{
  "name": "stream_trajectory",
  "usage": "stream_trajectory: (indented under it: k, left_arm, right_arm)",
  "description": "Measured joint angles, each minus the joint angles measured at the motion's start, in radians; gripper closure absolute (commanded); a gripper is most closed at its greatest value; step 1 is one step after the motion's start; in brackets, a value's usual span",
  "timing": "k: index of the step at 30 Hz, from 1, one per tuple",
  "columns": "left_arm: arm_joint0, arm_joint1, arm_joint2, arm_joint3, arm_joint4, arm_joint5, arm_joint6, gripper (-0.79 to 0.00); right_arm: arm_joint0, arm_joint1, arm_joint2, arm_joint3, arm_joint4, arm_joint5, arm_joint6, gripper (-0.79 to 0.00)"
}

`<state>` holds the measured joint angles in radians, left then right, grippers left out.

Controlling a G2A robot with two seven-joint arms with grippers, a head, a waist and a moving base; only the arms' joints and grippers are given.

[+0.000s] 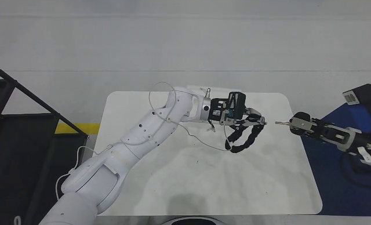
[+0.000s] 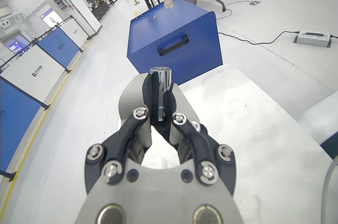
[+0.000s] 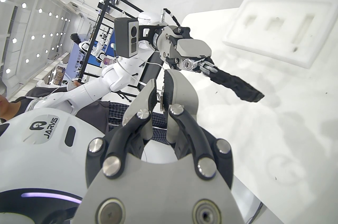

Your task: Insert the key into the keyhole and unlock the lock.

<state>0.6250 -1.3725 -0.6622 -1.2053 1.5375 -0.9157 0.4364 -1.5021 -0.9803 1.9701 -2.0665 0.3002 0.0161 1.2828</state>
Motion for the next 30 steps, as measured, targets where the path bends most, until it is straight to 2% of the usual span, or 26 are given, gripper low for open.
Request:
stream_trajectory:
  k: [3,6,10,14,19,30]
  left_arm:
    - [0.002,0.000,-0.001,0.000,0.001,0.003,-0.003,0.000]
    - [0.020,0.001,-0.005,-0.022,0.009,0.044,-0.072,0.000]
    - [0.027,-0.003,-0.010,-0.060,-0.006,0.076,-0.163,0.000]
    - [0.030,-0.015,-0.003,-0.079,-0.021,0.132,-0.205,0.000]
    - [0.014,-0.037,0.027,-0.077,-0.019,0.174,-0.189,0.000]
    - [-0.017,-0.067,0.056,-0.020,-0.010,0.185,-0.149,0.000]
  right_arm:
    - [-0.012,0.006,-0.008,-0.050,-0.098,0.001,-0.028,0.000]
    - [-0.015,0.012,-0.014,-0.105,-0.192,0.028,-0.044,0.000]
    - [-0.019,0.018,0.011,-0.183,-0.208,0.100,-0.053,0.000]
    - [-0.042,0.024,0.047,-0.248,-0.270,0.150,-0.065,0.000]
    - [-0.065,0.030,0.047,-0.282,-0.348,0.172,-0.090,0.000]
    - [-0.070,0.044,0.000,-0.284,-0.482,0.174,-0.143,0.000]
